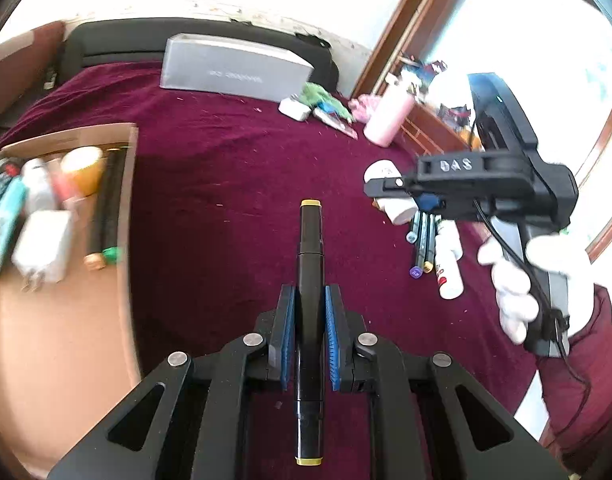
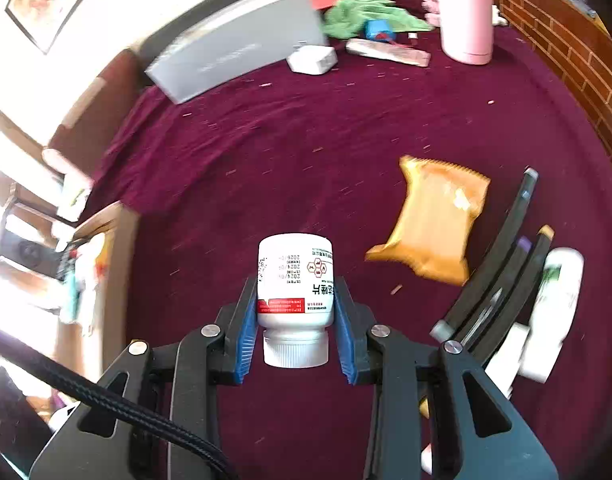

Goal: Organize objects
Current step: 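Carry the marker and pill bottle into the box and open both tools, then move both tools back from the box toward the pile, then approach and grasp the orange snack packet with the left tool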

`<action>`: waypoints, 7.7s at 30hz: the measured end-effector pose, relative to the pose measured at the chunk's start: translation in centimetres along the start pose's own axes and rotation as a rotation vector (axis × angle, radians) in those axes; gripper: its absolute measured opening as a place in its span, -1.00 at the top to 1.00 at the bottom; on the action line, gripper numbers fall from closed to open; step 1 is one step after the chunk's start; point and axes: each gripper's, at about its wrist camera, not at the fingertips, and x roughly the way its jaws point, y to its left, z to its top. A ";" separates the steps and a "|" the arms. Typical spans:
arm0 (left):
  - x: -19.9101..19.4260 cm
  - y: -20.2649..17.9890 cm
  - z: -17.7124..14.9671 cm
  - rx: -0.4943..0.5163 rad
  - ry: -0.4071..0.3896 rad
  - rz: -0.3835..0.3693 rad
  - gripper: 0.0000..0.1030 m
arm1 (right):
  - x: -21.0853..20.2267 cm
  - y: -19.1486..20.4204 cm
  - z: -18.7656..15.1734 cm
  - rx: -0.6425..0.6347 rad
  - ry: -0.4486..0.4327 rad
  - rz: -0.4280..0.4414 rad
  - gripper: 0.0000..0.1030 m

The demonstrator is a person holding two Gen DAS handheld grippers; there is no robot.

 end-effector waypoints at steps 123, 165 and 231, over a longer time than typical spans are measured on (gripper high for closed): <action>5.6 -3.9 -3.0 0.141 0.200 0.026 -0.96 | -9.2 -9.4 -5.2 0.194 -0.538 -0.185 -0.23; 8.8 -4.3 4.8 -0.026 0.106 0.272 -0.96 | -8.7 -13.8 -4.0 0.350 -0.545 -0.139 -0.23; 12.8 -2.2 6.2 -0.001 0.145 0.281 -0.38 | -6.2 -12.0 -3.6 0.278 -0.470 -0.195 -0.23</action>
